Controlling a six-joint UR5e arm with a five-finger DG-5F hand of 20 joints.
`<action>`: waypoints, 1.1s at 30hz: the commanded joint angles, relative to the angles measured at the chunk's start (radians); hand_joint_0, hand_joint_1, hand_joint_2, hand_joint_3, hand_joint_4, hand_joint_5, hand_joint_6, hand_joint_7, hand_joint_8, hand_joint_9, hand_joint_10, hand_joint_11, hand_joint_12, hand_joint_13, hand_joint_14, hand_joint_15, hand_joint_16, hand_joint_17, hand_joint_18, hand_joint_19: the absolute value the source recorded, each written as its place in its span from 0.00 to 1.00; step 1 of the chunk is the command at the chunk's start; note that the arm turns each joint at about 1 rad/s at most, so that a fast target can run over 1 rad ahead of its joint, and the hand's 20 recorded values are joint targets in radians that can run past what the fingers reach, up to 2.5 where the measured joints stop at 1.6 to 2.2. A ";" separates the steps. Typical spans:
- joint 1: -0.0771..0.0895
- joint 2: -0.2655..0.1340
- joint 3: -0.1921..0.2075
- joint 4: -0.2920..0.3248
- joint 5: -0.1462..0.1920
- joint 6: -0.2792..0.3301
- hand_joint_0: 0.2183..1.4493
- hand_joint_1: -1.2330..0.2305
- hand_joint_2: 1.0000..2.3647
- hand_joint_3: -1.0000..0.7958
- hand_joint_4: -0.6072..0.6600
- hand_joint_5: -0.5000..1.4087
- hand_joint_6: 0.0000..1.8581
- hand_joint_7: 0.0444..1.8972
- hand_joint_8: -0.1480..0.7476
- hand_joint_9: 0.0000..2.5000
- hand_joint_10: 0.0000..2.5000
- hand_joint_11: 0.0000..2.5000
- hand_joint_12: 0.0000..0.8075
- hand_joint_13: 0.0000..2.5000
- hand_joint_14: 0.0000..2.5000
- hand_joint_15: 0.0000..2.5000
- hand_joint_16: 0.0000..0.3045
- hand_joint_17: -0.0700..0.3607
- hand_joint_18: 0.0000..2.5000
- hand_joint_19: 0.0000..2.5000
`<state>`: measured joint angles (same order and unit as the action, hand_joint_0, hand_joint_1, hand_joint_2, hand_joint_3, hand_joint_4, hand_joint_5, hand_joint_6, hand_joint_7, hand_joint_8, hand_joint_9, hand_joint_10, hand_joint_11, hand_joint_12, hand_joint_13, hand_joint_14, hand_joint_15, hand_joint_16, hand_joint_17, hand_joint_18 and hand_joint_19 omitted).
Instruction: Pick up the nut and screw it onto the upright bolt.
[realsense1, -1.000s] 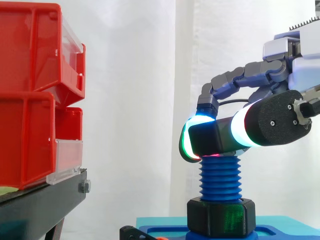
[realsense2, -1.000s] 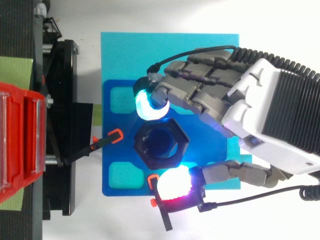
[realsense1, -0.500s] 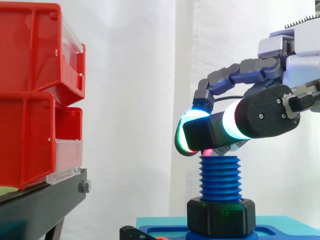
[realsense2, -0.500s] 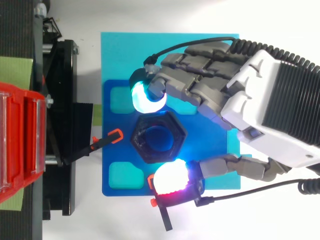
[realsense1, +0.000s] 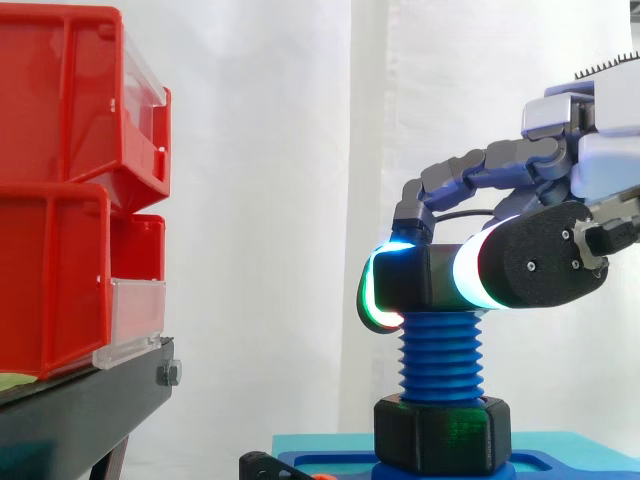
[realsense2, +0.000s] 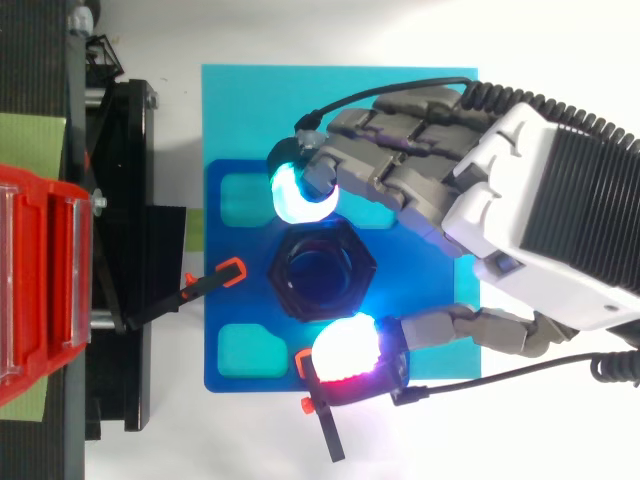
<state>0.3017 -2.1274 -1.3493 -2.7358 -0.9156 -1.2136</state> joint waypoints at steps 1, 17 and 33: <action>0.001 0.000 -0.004 0.038 -0.002 -0.001 0.28 0.39 0.00 0.28 0.64 0.19 0.27 0.65 0.47 0.31 0.00 0.10 0.38 0.24 0.00 0.03 0.13 0.37 0.23 0.10; 0.001 -0.002 -0.004 0.044 -0.002 -0.020 0.28 0.39 0.00 0.28 0.64 0.19 0.27 0.65 0.48 0.31 0.00 0.11 0.38 0.24 0.00 0.03 0.13 0.36 0.23 0.10; -0.001 -0.022 -0.005 0.053 0.000 -0.020 0.28 0.39 0.00 0.28 0.64 0.19 0.27 0.66 0.47 0.31 0.00 0.11 0.38 0.24 0.00 0.03 0.13 0.36 0.23 0.10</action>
<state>0.3005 -2.1485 -1.3540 -2.6806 -0.9167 -1.2333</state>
